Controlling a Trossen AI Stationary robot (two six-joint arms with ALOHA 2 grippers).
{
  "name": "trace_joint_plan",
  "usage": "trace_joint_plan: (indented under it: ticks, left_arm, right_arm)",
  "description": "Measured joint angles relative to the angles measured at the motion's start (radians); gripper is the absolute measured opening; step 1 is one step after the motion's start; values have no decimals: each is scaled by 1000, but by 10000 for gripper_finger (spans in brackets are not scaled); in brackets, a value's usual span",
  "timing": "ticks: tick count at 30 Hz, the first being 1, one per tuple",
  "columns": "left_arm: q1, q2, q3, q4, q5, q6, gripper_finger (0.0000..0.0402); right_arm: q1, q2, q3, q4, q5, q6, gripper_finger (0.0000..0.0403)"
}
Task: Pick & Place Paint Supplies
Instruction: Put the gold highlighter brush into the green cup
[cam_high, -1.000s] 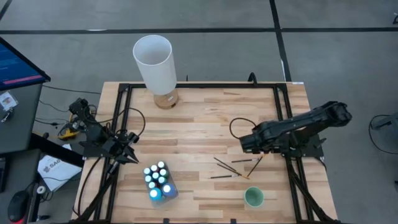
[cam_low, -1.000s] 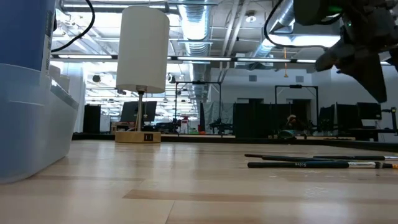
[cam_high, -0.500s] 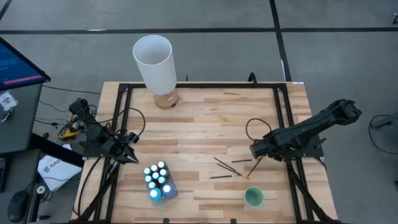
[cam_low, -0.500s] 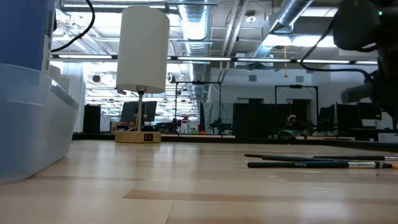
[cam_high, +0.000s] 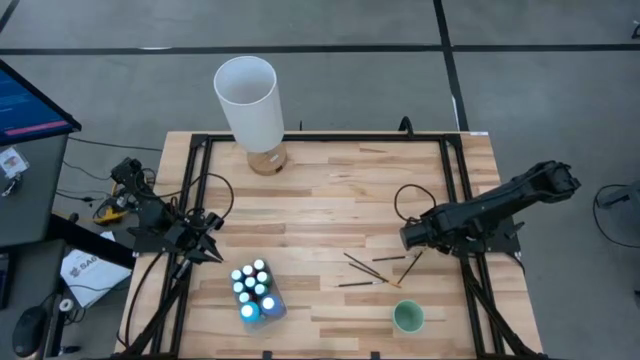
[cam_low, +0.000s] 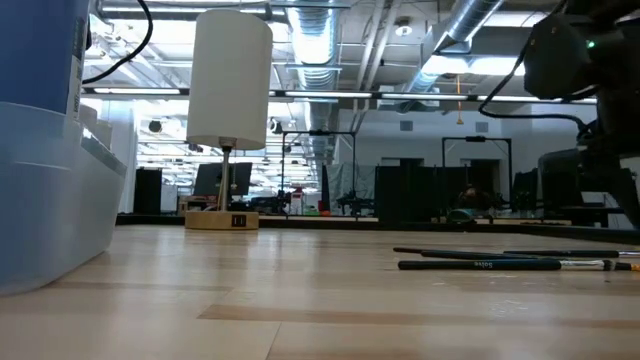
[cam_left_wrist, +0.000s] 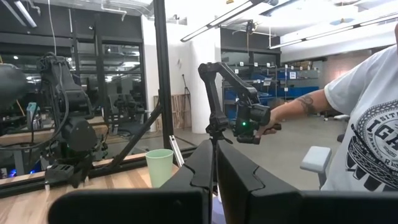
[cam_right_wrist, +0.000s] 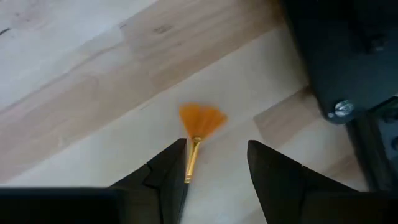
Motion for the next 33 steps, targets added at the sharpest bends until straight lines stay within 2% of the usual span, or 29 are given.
trace_joint_plan:
  ticks: [7,14,18,24,33]
  left_arm:
    - [0,0,0,0,0,0,8]
    - [0,0,0,2,0,0,8]
    - [0,0,0,6,0,0,8]
    - [0,0,0,7,0,0,8]
    - [0,0,0,7,0,0,8]
  right_arm:
    - [-44,-3,-103,191,18,-11,153]
    - [-55,-3,-115,195,17,-17,138]
    - [-70,-3,-117,196,16,-45,106]
    - [-97,-3,-117,202,17,-73,15]
    - [-105,2,-104,164,26,-157,3]
